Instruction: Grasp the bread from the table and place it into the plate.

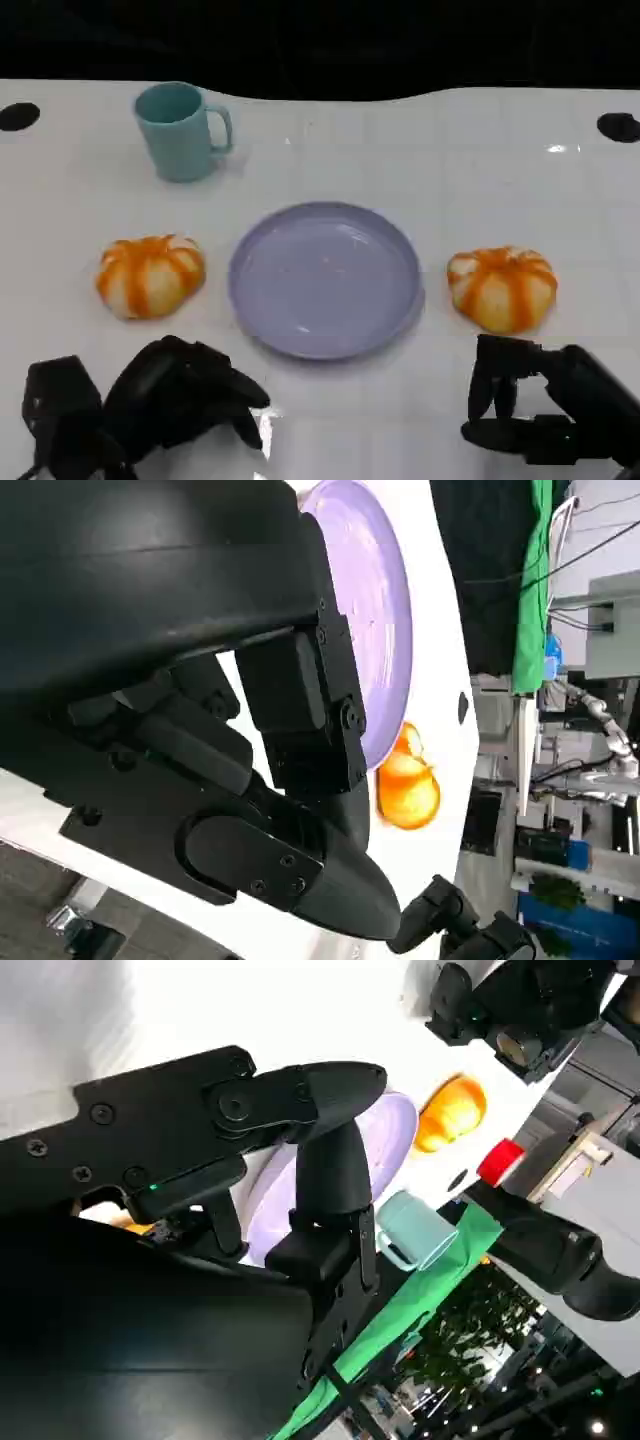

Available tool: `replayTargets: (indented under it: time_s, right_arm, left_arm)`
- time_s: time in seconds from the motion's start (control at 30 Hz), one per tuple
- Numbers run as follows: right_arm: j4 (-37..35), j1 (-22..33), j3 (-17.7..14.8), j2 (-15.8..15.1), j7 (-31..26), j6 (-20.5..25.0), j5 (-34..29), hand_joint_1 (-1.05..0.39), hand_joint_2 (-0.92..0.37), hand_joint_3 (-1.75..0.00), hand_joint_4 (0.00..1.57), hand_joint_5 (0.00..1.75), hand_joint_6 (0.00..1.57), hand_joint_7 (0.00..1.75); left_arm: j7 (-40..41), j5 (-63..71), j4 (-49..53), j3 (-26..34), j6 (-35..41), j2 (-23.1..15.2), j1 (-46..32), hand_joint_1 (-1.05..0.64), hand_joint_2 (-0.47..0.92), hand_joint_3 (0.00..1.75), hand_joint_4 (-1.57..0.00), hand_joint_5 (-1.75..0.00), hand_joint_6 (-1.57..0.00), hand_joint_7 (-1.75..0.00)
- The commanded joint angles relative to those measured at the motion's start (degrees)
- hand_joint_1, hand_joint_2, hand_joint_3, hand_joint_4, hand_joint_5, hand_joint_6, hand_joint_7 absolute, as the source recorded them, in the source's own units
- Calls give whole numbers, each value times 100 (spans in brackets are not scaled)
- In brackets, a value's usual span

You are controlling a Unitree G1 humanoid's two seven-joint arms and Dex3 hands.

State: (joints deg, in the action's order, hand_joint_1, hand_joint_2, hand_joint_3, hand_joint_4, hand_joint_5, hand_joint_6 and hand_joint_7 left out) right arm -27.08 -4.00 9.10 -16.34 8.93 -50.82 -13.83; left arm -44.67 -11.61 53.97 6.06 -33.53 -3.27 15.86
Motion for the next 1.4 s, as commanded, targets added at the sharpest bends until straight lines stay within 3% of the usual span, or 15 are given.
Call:
replayTargets:
  time_s: [0.03,0.73,0.83,1.07,1.2,1.4]
  right_arm:
    - [22,-43,-34,-60,-30,26,-20,-44,-92,-19,74,175,60,162]
    - [45,-51,-58,-70,38,40,119,-45,-92,-20,71,174,59,158]
    - [115,-52,-105,-56,23,78,181,-48,-92,-22,68,173,59,147]
    - [463,-45,-278,-16,12,266,438,-49,-92,-24,54,157,57,96]
    - [726,-3,-332,-53,60,501,489,-48,-92,-23,47,151,52,83]
    - [974,0,-438,-112,-9,686,303,-47,-92,-21,39,97,49,53]
  left_arm:
    - [-79,-60,34,38,-25,-102,45,-105,84,0,-125,-88,-157,-3]
    - [-60,-55,75,29,-42,-63,68,-105,84,0,-124,-87,-157,-2]
    - [-58,-49,54,19,-21,-66,62,-105,84,0,-124,-87,-157,-2]
    - [-45,-38,-3,4,23,-88,45,-105,84,0,-126,-87,-157,-3]
    - [-30,-20,-11,-2,4,-96,36,-105,84,0,-126,-87,-157,-2]
    - [13,6,-16,-7,-10,-102,27,-105,84,0,-127,-88,-157,-3]
